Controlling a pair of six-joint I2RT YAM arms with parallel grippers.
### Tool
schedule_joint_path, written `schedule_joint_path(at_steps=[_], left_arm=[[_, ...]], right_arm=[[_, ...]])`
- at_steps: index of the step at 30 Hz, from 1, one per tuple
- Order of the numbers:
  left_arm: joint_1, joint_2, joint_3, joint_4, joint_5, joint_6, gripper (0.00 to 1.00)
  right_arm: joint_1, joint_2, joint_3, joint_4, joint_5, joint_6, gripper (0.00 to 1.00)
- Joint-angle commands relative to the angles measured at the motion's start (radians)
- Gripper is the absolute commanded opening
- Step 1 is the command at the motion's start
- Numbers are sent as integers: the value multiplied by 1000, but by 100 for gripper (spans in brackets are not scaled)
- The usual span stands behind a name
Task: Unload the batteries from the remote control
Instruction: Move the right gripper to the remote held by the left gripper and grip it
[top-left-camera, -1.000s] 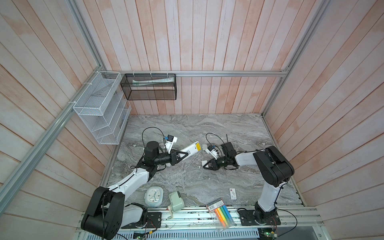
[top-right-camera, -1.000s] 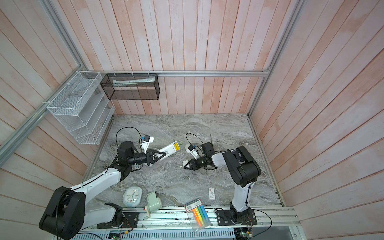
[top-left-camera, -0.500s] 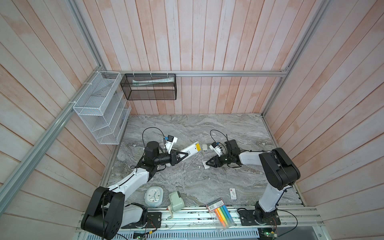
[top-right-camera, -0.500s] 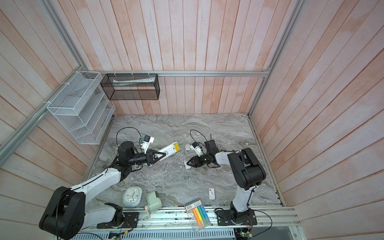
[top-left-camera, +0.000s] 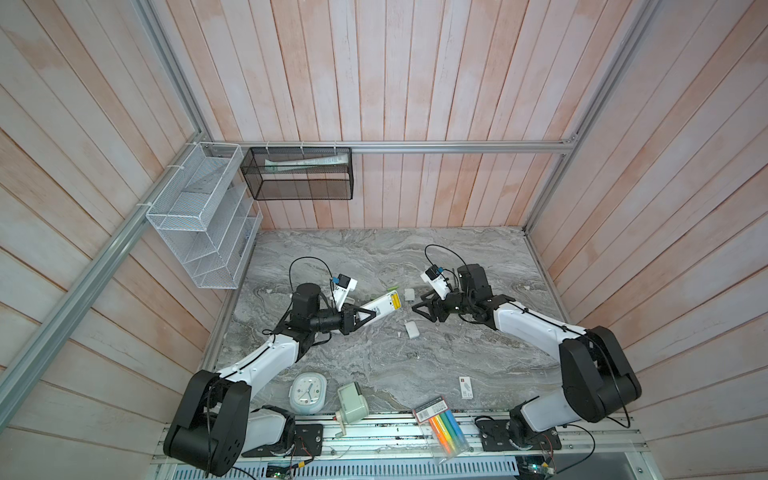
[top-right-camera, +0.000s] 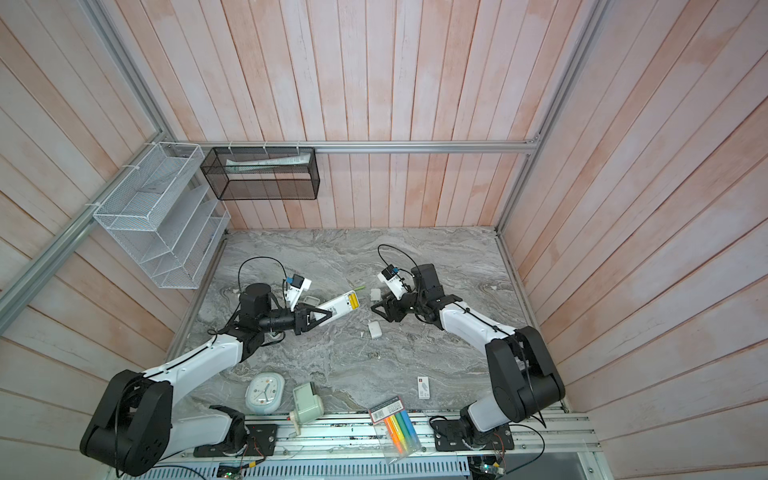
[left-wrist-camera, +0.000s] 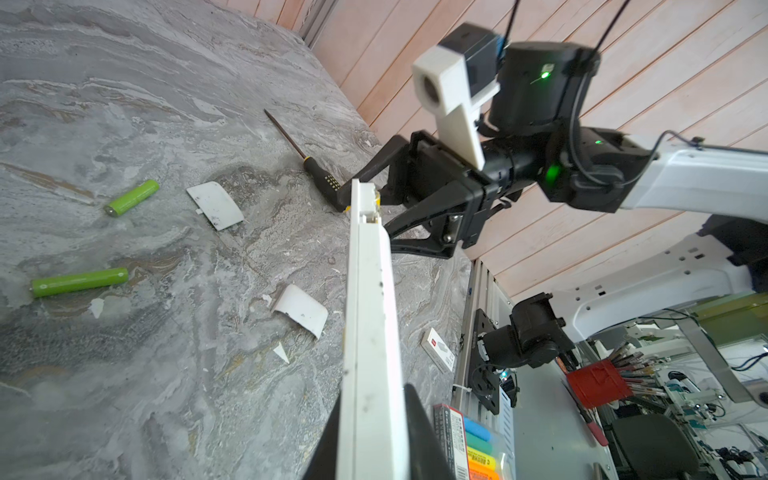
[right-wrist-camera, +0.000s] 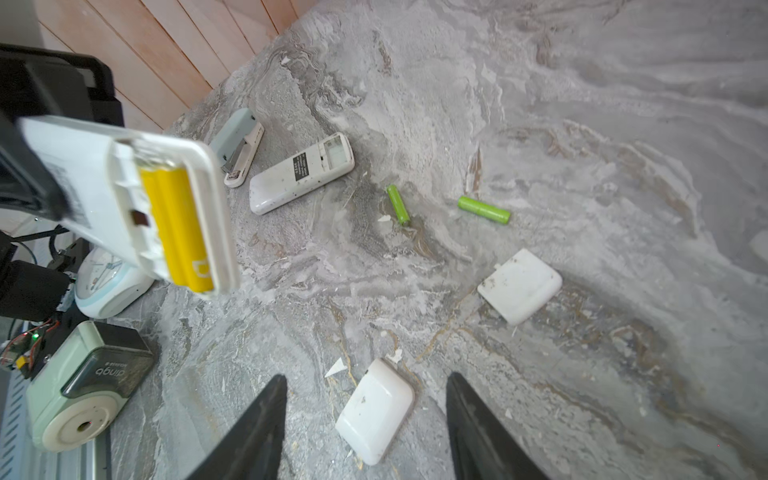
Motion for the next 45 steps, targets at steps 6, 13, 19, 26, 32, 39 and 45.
schedule_joint_path(at_steps=[6,13,19,26,32,39,45], left_arm=[[5,44,72,-114,28,131,9],[6,70,86,-125,42,144,8],[5,69,96,-140,60,149,9],[5,70,94,-148,69,150,9],[5,75,90,-137,77,137,8],[5,81,89,-127,82,126,9],[5,93,91,-119,89,120,9]], right_arm=[[133,-90,2,-45,273,-335,72],[260,-198,-131,128,443,-639,85],[308,-246,-204,247,372,-805,98],[346,-150,-128,233,369,-864,98],[375,-54,-49,207,336,-883,96],[392,47,61,123,316,-869,87],[407,85,97,89,323,-869,81]])
